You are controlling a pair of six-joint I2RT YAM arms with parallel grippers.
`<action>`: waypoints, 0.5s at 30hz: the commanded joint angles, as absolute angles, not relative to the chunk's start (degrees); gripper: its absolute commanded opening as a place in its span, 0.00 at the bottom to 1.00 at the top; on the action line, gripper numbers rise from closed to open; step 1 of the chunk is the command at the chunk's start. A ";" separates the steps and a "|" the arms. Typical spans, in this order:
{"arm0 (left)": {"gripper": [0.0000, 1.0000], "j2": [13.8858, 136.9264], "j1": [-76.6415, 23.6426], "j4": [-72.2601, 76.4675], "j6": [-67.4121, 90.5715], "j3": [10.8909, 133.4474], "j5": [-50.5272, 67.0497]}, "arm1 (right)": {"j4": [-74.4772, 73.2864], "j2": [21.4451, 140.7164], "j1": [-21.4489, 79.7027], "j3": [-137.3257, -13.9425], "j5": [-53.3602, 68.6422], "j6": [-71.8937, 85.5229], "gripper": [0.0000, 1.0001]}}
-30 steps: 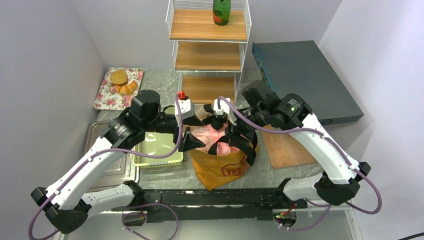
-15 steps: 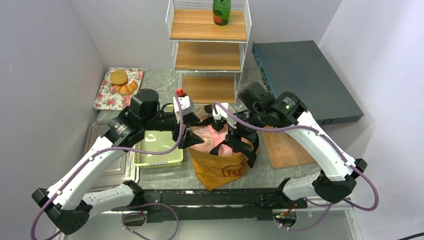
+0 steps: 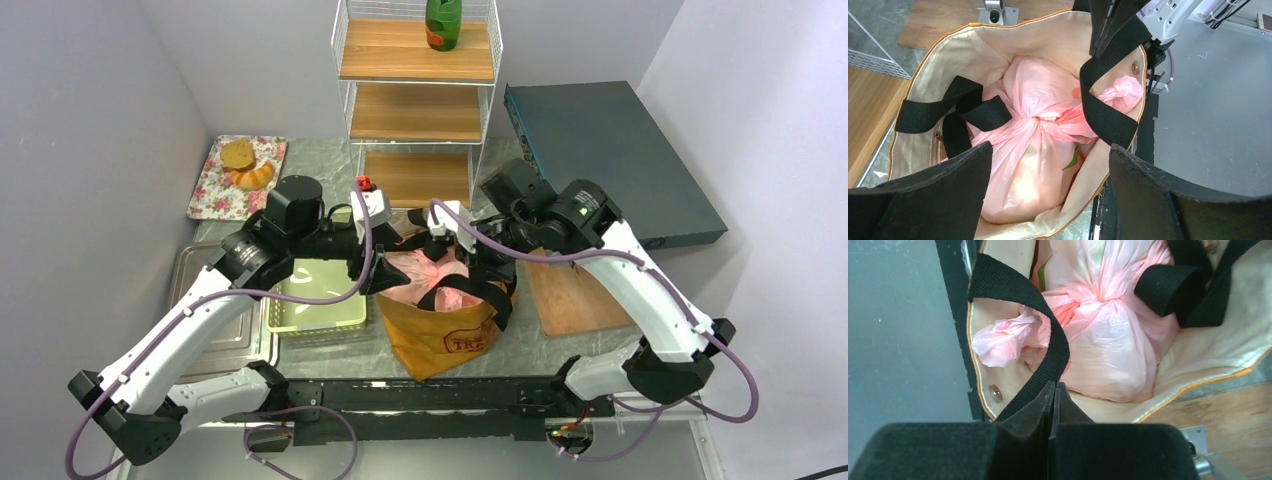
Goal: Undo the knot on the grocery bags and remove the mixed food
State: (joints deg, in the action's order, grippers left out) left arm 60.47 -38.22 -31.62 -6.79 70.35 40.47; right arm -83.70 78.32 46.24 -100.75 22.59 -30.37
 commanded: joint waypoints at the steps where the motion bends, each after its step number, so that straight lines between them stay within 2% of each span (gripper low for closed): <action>1: 0.87 60.46 -37.87 -29.51 -7.33 71.16 40.23 | -78.30 71.99 46.45 -105.10 23.81 -29.75 0.00; 8: 0.79 62.83 -37.98 -29.58 -12.37 72.81 41.46 | -79.95 63.67 46.40 -100.96 26.11 -30.47 0.00; 12: 0.69 65.87 -38.90 -28.77 -14.93 74.10 39.98 | -79.65 55.96 46.42 -88.90 28.89 -31.11 0.00; 15: 0.67 68.25 -40.69 -27.74 -15.81 74.29 37.55 | -76.68 50.74 46.48 -79.98 28.39 -30.59 0.00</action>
State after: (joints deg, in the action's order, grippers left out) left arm 66.08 -38.79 -30.44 -12.86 72.03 39.90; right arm -78.70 55.13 46.30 -88.55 26.83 -30.30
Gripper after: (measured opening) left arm 0.681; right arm 0.007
